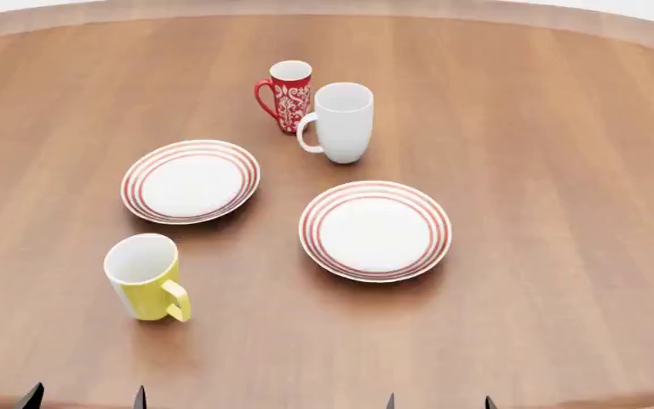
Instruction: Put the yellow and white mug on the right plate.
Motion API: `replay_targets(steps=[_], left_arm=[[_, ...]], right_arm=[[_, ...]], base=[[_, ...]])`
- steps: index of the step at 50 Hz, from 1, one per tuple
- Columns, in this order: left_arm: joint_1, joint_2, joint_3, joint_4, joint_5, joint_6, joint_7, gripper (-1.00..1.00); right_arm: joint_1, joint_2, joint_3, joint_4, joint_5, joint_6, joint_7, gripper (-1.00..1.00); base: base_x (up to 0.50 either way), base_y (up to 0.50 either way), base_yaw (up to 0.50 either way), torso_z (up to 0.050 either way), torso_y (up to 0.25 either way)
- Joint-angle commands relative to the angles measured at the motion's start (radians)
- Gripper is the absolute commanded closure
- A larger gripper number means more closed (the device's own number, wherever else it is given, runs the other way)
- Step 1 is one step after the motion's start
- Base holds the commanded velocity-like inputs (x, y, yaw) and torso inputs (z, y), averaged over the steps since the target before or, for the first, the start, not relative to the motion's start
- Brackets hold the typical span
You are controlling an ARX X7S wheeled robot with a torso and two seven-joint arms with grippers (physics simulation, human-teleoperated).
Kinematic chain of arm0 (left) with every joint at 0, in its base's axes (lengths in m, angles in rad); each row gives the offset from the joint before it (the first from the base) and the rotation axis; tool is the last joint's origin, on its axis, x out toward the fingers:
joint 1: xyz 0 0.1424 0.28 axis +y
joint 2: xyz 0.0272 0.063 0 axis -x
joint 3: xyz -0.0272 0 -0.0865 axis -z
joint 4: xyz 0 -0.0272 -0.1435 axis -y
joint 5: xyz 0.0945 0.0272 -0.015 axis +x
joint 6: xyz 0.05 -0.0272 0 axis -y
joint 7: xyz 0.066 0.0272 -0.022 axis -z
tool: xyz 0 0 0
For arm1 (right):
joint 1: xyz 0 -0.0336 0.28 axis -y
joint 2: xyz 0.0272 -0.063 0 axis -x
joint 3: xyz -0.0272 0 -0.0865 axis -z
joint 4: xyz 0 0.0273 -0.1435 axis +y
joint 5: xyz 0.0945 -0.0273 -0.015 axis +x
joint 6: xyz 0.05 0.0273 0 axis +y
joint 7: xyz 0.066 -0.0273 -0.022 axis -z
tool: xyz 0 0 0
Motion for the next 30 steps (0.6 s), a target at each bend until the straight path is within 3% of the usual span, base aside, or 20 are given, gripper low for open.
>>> replay_targets(steps=[1,30], left_arm=[[-0.004,-0.016,0.018,-0.013,-0.016,0.004,-0.017,-1.00],[-0.005,-0.074,0.074,0.003,-0.149,-0.003,-0.044,-1.00]], right_arm=[[0.004,0.019,-0.022,0.015,0.001,-0.010,0.023,-1.00],[0.015,0.077,-0.086,0.023,0.001,-0.026,0.129,-1.00]], base=[[0.00,0.00,0.00,0.000,0.000],[0.00,0.00,0.00,0.000,0.000]])
